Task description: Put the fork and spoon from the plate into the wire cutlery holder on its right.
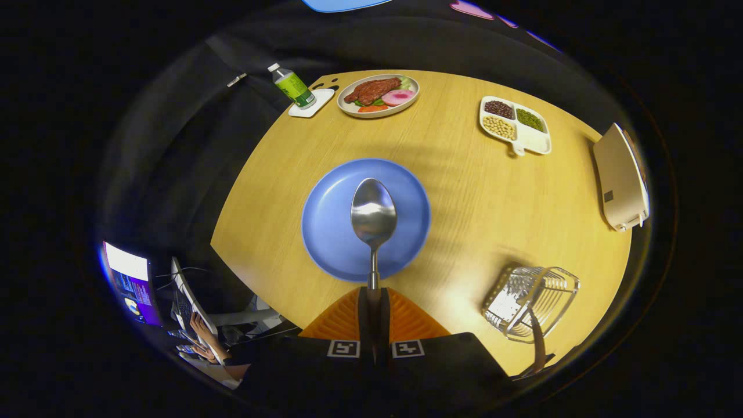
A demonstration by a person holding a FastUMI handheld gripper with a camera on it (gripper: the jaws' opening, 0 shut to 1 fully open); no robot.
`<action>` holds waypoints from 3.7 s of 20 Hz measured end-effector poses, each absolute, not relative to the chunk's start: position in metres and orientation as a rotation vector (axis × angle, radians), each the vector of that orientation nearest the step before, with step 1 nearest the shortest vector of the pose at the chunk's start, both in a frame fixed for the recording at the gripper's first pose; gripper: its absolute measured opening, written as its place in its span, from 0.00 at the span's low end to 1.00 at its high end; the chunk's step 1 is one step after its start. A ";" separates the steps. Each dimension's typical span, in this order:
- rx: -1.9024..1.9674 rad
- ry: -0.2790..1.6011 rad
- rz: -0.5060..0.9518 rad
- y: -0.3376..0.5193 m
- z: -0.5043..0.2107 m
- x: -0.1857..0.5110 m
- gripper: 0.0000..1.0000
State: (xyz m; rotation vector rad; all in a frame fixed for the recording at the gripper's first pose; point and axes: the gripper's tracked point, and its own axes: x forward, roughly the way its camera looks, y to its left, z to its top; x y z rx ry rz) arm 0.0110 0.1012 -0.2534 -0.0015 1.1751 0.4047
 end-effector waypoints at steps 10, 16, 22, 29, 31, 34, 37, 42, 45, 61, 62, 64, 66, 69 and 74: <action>0.005 1.355 0.294 -0.020 -0.209 -0.022 0.05; -0.070 1.503 0.263 -0.078 -0.220 -0.035 0.06; -0.110 1.617 0.280 -0.094 -0.244 -0.025 0.08; -0.110 1.680 0.290 -0.096 -0.266 -0.007 0.10; -0.106 1.680 0.289 -0.095 -0.267 -0.004 0.10; -0.097 1.668 0.290 -0.094 -0.264 -0.003 0.12; -0.023 1.601 0.304 -0.083 -0.250 0.004 0.38; 0.078 1.394 0.307 -0.069 -0.212 0.013 0.99; 0.116 1.263 0.288 -0.065 -0.190 0.010 0.99; 0.258 0.353 0.117 -0.074 -0.017 -0.002 0.99; 0.258 0.293 0.104 -0.078 -0.001 -0.003 0.99; 0.248 0.175 0.075 -0.089 0.032 -0.005 0.99; 0.244 0.087 0.043 -0.097 0.053 -0.010 0.99; 0.233 0.006 0.000 -0.109 0.068 -0.016 0.99; 0.194 0.005 -0.027 -0.113 0.056 -0.019 0.99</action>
